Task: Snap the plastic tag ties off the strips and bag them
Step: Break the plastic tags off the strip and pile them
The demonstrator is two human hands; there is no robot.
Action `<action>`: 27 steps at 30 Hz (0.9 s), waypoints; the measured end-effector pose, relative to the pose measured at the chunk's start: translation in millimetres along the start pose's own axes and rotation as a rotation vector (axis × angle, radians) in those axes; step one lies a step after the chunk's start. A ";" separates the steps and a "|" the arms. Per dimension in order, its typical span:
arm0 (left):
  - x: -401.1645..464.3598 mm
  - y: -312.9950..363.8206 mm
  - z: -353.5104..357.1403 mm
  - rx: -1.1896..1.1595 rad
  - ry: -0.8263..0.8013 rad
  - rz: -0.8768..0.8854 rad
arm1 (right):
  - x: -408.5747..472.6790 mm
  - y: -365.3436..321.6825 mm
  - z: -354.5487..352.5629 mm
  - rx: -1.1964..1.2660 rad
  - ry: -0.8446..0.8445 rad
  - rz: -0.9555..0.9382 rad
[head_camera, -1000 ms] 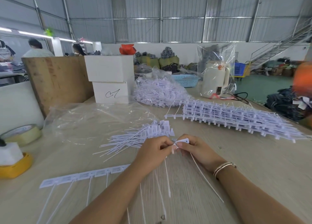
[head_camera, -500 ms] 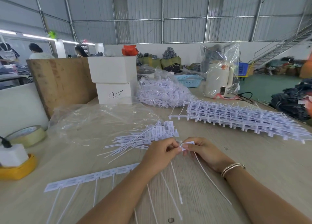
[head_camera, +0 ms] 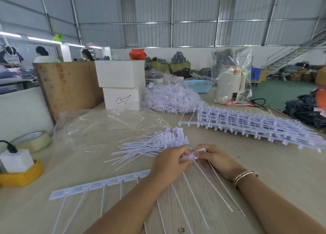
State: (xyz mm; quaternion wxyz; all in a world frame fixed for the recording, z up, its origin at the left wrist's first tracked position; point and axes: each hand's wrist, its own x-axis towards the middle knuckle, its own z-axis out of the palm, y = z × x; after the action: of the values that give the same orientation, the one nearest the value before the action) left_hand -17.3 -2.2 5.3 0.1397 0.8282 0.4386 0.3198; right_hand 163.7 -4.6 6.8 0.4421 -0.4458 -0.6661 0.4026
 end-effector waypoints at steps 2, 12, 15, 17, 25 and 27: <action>0.4 -0.2 -0.7 0.082 0.002 0.020 | 0.3 2.3 0.1 0.001 0.015 0.006; 2.9 -1.4 -6.3 0.055 -0.029 -0.043 | -0.4 0.1 -3.2 0.021 0.024 0.019; 2.4 -1.6 -7.3 0.008 -0.039 -0.048 | -0.4 0.0 -2.9 0.023 0.024 0.020; 3.0 -2.2 -8.1 -0.054 -0.041 -0.064 | -0.2 -0.7 -3.3 0.039 0.022 0.025; 3.9 1.7 -10.7 -0.285 -0.074 -0.122 | -0.7 -3.3 -3.7 0.197 -0.007 0.021; 3.3 2.5 -12.0 -0.320 -0.075 -0.124 | -1.1 -3.1 -3.8 0.205 -0.014 0.017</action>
State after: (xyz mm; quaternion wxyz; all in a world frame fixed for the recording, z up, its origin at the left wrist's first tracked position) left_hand -22.2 -1.5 17.0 0.3056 0.7781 0.4267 0.3450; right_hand 166.8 -5.9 10.5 0.4774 -0.4012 -0.6205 0.4755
